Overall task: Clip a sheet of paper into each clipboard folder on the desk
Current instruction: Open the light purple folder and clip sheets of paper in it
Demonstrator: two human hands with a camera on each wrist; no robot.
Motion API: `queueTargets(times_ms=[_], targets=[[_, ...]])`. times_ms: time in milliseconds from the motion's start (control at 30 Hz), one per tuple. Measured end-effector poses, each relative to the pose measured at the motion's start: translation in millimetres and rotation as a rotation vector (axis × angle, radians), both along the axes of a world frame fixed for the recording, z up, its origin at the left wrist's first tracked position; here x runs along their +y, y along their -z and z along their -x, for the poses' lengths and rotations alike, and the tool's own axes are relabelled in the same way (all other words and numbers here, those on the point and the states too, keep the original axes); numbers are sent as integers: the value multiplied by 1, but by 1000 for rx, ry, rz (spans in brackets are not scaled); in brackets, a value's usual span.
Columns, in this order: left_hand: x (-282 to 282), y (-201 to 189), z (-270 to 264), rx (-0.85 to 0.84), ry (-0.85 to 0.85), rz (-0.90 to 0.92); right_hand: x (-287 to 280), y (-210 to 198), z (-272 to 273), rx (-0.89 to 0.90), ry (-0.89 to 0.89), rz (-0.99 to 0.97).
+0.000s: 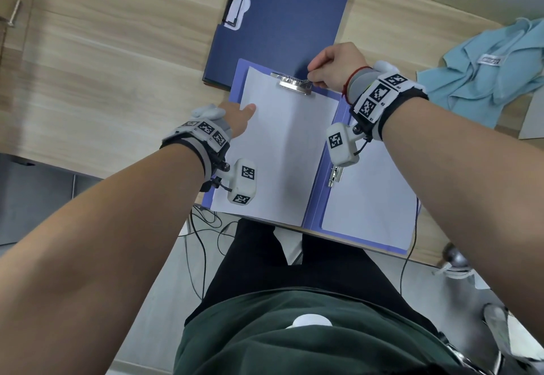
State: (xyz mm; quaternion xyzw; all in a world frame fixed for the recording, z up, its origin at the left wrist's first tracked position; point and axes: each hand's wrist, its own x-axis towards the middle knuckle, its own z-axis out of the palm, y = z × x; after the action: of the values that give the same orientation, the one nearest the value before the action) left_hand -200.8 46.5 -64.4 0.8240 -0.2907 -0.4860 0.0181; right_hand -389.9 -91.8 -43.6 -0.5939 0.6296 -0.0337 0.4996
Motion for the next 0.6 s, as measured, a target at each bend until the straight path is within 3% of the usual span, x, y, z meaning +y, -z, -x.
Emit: queueTargets(times_ms=[300, 600], targets=[[-3, 5, -2, 20, 14, -10, 1, -5, -28, -75, -92, 11], [-6, 7, -2, 18, 38, -19, -9, 6, -45, 82, -189, 71]])
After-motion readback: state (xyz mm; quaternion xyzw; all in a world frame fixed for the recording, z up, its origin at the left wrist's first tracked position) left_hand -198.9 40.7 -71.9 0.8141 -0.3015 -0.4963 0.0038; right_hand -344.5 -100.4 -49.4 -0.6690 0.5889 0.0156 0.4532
